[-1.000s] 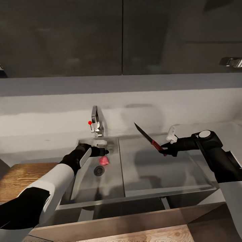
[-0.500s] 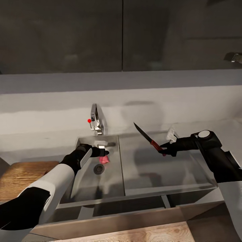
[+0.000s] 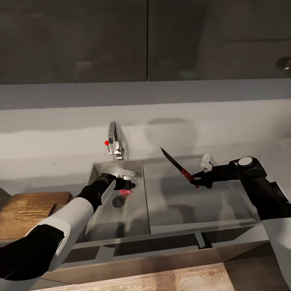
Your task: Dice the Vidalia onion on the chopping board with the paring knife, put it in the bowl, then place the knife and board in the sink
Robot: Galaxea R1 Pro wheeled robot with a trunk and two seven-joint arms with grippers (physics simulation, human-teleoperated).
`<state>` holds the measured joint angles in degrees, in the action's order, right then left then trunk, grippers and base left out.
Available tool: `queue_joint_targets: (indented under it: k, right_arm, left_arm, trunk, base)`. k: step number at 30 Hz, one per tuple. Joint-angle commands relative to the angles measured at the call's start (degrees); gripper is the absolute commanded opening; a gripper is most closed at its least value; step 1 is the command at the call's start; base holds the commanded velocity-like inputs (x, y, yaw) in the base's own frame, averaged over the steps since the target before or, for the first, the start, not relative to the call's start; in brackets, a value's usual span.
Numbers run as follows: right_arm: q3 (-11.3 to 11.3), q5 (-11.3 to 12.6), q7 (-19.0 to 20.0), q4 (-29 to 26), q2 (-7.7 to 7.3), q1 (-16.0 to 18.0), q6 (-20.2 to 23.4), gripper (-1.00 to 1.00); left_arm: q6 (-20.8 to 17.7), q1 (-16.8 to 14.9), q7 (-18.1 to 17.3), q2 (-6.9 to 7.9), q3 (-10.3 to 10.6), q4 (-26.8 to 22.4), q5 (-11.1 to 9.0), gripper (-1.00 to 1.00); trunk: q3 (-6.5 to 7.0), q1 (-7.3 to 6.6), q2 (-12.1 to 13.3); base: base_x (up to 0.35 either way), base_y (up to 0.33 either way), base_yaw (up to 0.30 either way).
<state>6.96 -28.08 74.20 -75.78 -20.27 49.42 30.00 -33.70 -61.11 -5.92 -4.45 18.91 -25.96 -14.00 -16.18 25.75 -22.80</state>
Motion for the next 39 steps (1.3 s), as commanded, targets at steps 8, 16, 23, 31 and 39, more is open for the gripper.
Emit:
queue_joint_targets:
  k: [8,16,23,31,39]
  right_arm:
    - [0.07,-0.22,0.24,-0.07,-0.03,0.07,0.51,-1.0]
    - [-0.01,-0.2,0.24,-0.07,-0.03,0.07,0.51,-1.0]
    - [-0.01,-0.2,0.24,-0.07,-0.03,0.07,0.5,-1.0]
    - [-0.01,-0.22,0.28,-0.07,-0.03,0.07,0.5,-1.0]
    - [-0.01,-0.2,0.28,-0.07,-0.03,0.07,0.51,-1.0]
  left_arm:
    - [-0.31,-0.06,0.12,-0.12,0.59,-0.06,-0.42,1.0]
    - [-0.32,-0.06,0.2,0.54,0.55,-0.06,-0.48,1.0]
    - [-0.23,-0.06,3.06,0.99,0.4,-0.23,-0.51,1.0]
    - [-0.23,-0.06,5.36,0.78,0.34,-0.65,-0.5,1.0]
    - [-0.23,-0.06,5.39,-0.06,0.39,-0.65,-0.46,1.0]
  trunk:
    - [-0.8,0.03,-0.12]
    - [-1.49,0.03,-0.12]
    - [-2.1,0.03,-0.12]
    - [-2.78,0.03,-0.12]
    - [-3.47,0.03,-0.12]
  base:
    - [0.0,0.0,0.0]
    - [0.0,0.0,0.0]
    - [0.0,0.0,0.0]
    - [0.0,0.0,0.0]
    - [0.0,0.0,0.0]
